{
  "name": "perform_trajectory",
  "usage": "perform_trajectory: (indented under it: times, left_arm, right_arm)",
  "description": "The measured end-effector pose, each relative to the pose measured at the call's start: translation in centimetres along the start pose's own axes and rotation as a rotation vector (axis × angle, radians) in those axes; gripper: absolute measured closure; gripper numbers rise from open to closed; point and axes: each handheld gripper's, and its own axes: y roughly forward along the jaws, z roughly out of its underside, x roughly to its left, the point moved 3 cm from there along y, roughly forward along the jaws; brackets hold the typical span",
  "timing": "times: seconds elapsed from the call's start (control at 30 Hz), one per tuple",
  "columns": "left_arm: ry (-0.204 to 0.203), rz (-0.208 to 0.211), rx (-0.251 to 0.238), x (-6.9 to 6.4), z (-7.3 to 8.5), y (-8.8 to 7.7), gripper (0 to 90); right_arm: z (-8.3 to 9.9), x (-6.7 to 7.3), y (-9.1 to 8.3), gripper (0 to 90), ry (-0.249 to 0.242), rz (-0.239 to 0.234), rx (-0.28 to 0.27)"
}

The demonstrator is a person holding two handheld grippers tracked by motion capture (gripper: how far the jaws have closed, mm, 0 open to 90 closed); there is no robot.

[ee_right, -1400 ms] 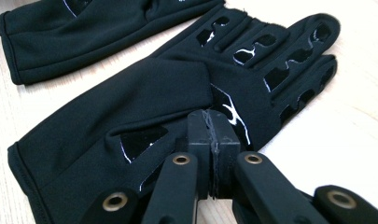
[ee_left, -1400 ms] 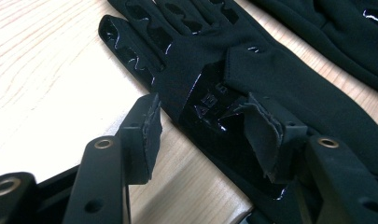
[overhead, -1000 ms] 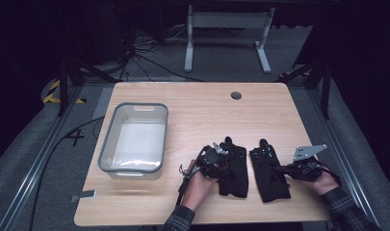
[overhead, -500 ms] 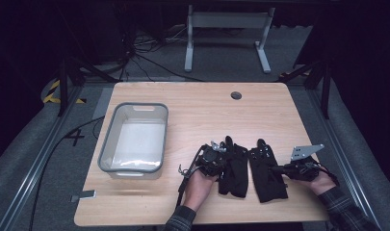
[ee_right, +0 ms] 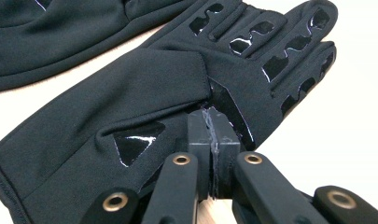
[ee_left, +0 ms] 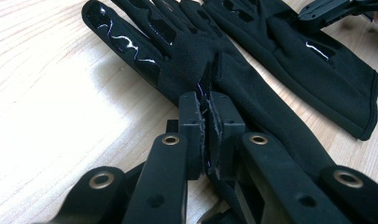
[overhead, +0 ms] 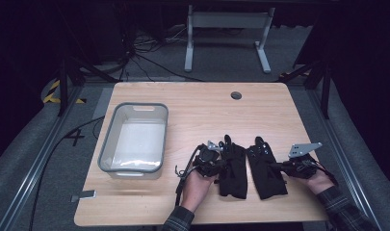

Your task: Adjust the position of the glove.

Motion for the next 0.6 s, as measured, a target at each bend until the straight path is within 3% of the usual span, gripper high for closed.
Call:
perform_trajectory:
  times: [0.23, 0.6]
  left_arm:
    - [-0.002, 0.038, -0.023, -0.3, -0.3, -0.3, 84.7]
    - [0.003, 0.037, -0.048, 0.4, -1.2, -1.3, 84.7]
  right_arm:
    - [-0.5, 0.4, 0.4, 89.8, -0.009, -0.004, 0.001]
    - [-2.0, 1.0, 1.9, 89.9, -0.036, -0.036, 0.002]
